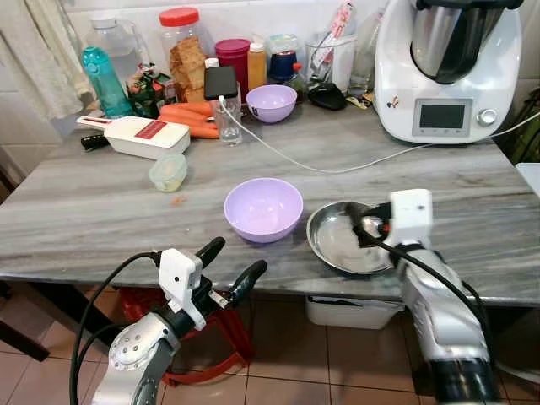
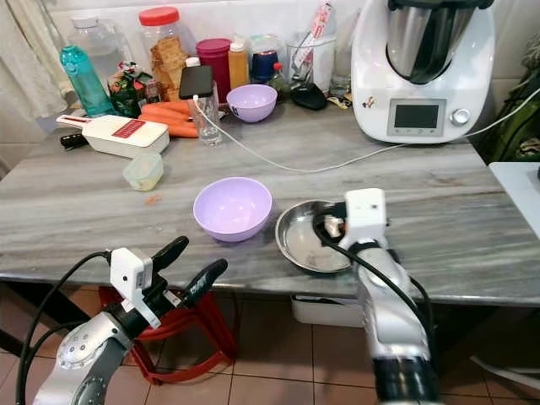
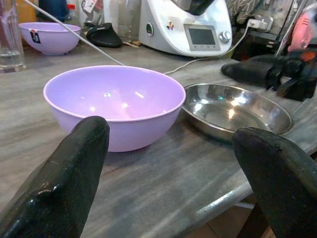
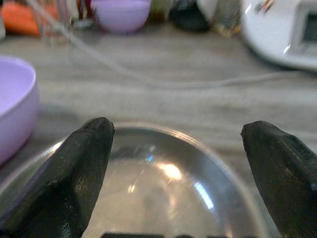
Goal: Setting the table
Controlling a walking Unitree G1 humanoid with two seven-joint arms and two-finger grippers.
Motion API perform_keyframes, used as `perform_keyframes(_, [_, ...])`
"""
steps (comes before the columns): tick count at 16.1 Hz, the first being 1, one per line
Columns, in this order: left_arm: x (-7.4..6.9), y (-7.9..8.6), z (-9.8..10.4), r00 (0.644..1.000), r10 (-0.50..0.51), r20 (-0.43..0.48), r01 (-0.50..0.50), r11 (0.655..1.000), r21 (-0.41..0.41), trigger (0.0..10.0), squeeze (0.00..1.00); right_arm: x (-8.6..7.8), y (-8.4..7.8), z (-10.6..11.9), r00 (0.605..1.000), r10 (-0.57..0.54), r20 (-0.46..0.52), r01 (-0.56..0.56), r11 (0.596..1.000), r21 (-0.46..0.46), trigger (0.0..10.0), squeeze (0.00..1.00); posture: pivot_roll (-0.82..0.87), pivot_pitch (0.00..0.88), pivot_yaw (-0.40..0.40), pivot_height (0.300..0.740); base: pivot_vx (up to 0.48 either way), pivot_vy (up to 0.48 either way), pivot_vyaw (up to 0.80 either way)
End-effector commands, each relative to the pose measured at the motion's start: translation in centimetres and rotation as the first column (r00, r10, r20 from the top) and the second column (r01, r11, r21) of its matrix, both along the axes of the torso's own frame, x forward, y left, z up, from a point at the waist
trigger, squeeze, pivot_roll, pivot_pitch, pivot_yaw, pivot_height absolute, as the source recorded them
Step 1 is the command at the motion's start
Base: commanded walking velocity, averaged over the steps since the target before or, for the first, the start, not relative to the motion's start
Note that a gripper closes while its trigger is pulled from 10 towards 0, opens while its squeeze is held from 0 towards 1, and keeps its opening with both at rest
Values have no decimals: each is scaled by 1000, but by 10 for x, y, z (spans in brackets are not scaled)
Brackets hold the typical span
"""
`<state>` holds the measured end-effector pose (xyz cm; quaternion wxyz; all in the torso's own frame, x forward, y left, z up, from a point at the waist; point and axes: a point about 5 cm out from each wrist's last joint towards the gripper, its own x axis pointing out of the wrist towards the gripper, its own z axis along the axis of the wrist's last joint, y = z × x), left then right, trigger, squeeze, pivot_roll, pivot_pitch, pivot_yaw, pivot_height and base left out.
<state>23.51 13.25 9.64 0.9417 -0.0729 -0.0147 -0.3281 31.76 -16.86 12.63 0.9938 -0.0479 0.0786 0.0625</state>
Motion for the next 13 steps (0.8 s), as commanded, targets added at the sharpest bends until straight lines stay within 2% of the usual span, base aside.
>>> perform_keyframes(1, [0,0,-1,1000,-6,-4,6,1000,1,10000,0,4,9,-4,997,47,-58,-47,999,6,10000,0,-63,0,73,740,0,0,0])
perform_keyframes(5, [0,-1,-4,1000,1,-9,-2,1000,-6,10000,0,5,13,-17,986,71,-151,-70,997,11,10000,0,-59,0,65,740,0,0,0])
perform_keyframes(13, [1,-2,-7,1000,-2,-19,1,1000,-6,10000,0,5,30,-27,963,158,-216,-141,986,94,10000,0,-64,0,75,740,0,0,0])
